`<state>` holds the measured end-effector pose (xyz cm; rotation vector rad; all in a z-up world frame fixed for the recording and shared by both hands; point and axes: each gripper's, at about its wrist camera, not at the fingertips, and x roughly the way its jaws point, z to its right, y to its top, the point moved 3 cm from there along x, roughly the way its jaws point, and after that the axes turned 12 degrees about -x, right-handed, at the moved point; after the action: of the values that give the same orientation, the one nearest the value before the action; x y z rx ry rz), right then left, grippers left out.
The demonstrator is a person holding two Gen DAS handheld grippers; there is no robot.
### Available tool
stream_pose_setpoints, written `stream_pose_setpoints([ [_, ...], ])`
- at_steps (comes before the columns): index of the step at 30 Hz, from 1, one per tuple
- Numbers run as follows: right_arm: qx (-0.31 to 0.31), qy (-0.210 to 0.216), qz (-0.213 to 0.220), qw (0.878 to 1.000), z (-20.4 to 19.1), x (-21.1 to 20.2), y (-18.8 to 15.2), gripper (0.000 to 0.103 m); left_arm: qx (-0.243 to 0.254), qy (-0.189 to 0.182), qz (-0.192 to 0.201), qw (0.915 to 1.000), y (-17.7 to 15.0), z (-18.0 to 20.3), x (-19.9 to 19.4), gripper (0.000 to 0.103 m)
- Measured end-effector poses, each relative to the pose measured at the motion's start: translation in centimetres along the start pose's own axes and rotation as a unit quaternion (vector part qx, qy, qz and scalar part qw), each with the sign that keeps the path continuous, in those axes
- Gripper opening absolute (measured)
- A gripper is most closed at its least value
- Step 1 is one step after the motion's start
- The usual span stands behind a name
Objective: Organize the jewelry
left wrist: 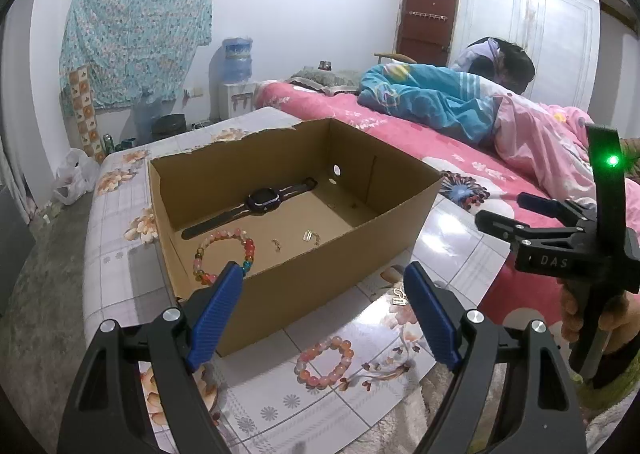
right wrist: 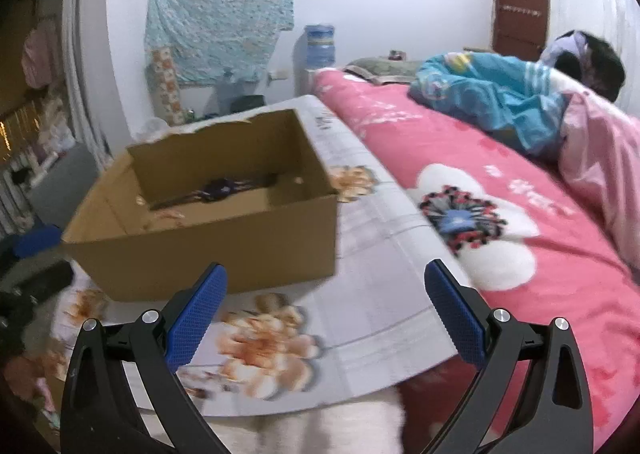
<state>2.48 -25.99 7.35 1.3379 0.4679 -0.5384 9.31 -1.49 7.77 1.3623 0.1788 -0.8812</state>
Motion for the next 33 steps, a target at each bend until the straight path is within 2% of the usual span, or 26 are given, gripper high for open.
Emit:
stream_pose_setpoints([
  [5,-0.020,-0.041,-0.016,0.999,1.9,0.8,-1.8,0.095,0.010,0.004,-0.011,0.9999,-0.8,0.9,0.8,0.081],
  [12,0.010,0.001,-0.029,1.000,3.5,2.1,-4.6,0.095,0.024,-0.002,-0.056,0.9982,-3.0,2.6,3.7,0.081],
  [19,0.013,0.040,-0.055,0.998,2.3,3.8,-6.1,0.095,0.046,0.008,-0.102,0.9937,-4.8,5.0,7.1,0.081],
  [23,-0.006,0.035,-0.057,0.998,1.6,4.4,-6.3,0.095,0.051,0.022,-0.122,0.9910,-5.1,5.4,8.7,0.081],
  [33,-0.002,0.056,-0.050,0.997,1.7,5.6,-6.3,0.095,0.049,0.076,-0.148,0.9848,-5.1,5.4,11.2,0.081],
])
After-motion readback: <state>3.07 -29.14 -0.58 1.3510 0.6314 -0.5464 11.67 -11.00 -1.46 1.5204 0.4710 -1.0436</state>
